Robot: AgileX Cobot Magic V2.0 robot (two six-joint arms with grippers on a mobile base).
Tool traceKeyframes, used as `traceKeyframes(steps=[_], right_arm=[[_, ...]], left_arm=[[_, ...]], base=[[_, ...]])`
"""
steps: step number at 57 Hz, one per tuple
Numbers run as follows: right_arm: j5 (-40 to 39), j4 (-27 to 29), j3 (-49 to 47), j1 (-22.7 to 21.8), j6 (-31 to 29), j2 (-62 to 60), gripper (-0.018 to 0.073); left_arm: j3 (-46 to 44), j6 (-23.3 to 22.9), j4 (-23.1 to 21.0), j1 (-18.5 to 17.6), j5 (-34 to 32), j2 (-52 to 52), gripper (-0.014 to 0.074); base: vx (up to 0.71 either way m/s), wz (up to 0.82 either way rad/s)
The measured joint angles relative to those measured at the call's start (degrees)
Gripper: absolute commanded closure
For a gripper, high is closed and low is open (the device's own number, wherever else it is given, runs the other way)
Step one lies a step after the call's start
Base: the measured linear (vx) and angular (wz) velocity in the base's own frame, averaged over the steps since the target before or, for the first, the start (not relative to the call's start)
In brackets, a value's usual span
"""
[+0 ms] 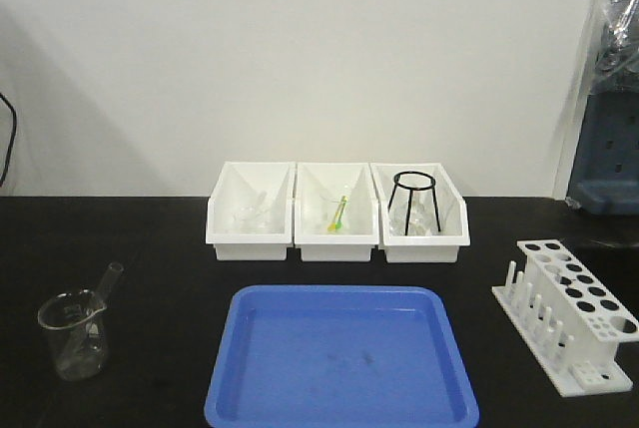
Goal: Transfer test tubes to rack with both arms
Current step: 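Drive the base up to the bench facing the beaker and tray, then reach the left gripper to the glass test tube in the beaker and grasp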
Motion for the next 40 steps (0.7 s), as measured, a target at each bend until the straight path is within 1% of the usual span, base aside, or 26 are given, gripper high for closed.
traceKeyframes(steps=[21, 40], right_arm=[[0.1, 0.0, 0.0, 0.0, 0.0, 0.0, 0.0567], [0.1, 0.0, 0.0, 0.0, 0.0, 0.0, 0.0567]], left_arm=[[0.0, 0.0, 0.0, 0.0, 0.0, 0.0, 0.0614], [0.0, 0.0, 0.0, 0.0, 0.0, 0.0, 0.0614]], base=[[0.3, 0.02], [0.13, -0.02]])
